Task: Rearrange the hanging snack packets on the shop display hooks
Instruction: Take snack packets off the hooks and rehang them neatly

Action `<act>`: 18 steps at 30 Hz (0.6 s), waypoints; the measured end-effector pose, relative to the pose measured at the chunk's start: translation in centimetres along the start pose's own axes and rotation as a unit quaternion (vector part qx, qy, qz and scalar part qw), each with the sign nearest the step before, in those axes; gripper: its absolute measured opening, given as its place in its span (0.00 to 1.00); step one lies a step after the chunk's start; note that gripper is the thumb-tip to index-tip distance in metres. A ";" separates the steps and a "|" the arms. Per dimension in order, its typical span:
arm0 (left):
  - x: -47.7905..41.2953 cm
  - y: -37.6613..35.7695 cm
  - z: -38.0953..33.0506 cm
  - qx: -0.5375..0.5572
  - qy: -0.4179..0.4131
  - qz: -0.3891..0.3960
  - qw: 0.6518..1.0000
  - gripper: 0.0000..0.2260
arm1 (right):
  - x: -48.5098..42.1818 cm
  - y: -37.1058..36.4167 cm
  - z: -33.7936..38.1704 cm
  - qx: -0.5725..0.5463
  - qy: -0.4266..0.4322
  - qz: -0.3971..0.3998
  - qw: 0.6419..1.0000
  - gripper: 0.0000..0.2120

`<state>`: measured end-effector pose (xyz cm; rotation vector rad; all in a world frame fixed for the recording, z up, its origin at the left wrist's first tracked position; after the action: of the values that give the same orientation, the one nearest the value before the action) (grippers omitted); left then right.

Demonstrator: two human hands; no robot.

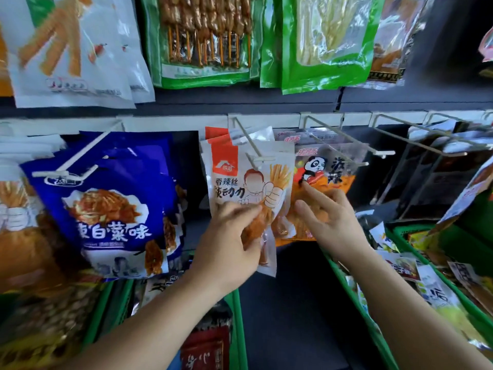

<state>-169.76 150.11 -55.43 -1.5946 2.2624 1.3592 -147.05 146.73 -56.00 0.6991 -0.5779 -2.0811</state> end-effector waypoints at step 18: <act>4.1 5.1 1.7 0.057 0.049 0.061 0.995 0.21 | 5.1 -1.1 7.5 0.169 -0.006 -0.053 0.984 0.22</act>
<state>-176.36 148.65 -55.40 -1.5424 2.4833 1.1748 -155.10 144.23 -52.49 0.9278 -0.9339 -2.1084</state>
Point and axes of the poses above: each hand's wrist, its own x-axis away from the middle knuckle, its own y-axis out of the back of the hand, z = x × y, the point moved 2 cm from there along -x, towards the middle knuckle, and after that the axes turned 7 degrees about -y, right-handed, at the moved point
